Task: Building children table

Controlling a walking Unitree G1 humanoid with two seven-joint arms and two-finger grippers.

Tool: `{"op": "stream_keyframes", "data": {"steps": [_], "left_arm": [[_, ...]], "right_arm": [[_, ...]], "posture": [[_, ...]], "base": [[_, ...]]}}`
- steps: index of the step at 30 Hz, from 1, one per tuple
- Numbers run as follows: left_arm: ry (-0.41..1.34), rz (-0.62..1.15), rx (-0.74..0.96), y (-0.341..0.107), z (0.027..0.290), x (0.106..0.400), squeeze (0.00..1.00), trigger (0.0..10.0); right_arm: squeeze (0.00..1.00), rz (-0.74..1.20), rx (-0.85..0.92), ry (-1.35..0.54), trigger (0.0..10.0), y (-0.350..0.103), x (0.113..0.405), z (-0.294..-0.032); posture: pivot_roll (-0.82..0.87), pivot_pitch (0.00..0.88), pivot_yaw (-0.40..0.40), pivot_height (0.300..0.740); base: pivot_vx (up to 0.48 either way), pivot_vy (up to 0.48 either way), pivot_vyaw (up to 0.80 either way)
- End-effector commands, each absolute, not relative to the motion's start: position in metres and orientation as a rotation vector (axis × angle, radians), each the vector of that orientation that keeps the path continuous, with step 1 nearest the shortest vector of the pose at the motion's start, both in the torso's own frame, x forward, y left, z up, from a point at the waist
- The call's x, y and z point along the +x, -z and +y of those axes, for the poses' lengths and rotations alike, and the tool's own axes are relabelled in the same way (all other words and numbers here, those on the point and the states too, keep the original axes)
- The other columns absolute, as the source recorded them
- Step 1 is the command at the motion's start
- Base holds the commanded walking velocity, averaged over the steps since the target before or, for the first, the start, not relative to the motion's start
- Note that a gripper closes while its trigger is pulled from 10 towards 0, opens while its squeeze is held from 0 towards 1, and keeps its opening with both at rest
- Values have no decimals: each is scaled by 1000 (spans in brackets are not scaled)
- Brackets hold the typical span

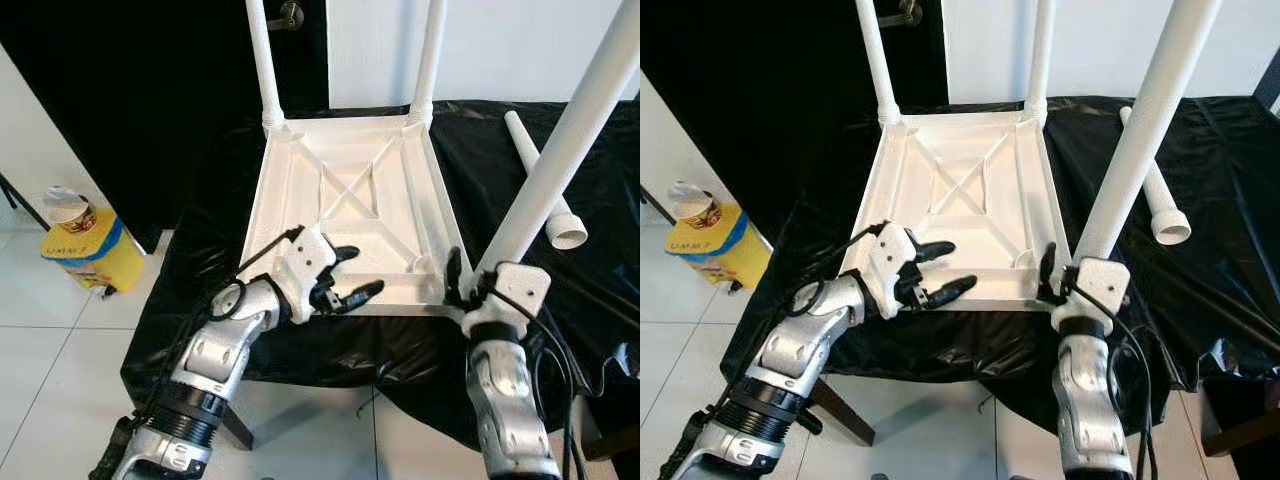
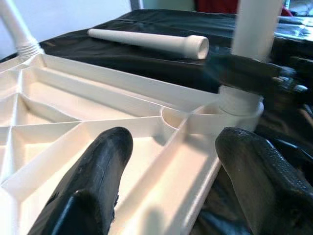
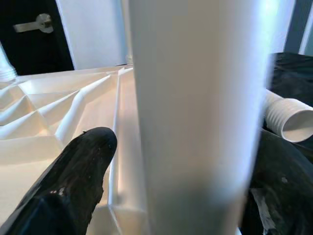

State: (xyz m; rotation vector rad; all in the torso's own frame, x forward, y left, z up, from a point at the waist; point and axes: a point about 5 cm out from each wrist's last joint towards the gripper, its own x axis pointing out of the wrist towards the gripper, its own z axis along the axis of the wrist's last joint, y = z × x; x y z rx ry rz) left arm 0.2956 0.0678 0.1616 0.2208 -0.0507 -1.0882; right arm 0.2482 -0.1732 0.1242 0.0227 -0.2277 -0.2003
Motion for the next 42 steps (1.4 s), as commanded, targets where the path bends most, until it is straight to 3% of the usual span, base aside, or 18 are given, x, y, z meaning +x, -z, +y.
{"op": "stream_keyframes", "data": {"steps": [1,5,10,19,32,36,42], "left_arm": [[1084,-47,230,-161,71,299,0,10000],[1072,-45,256,-162,74,305,0,10000],[947,5,440,-163,98,341,0,10000],[797,165,618,-145,129,362,0,10000],[917,151,559,-148,113,369,0,10000],[956,91,426,-160,98,371,0,10000],[1015,104,455,-147,84,365,0,10000]], "right_arm": [[0,-228,28,172,10000,-124,244,-171],[0,-219,18,144,10000,-121,238,-173],[0,-127,-25,12,10000,-109,213,-176],[0,-62,-40,-66,10000,-102,198,-176],[0,-29,-46,-48,10000,-99,186,-179],[0,-22,-42,-30,10000,-97,184,-179],[0,-15,-43,-37,10000,-97,184,-178]], "posture": [[-56,21,42,740],[-61,30,47,740],[-77,49,58,740],[-93,90,71,740],[-130,113,109,740],[-155,105,110,740],[-166,97,105,740]], "base": [[0,0,0],[0,0,0],[0,0,0],[0,0,0],[0,0,0],[0,0,0],[0,0,0]]}}
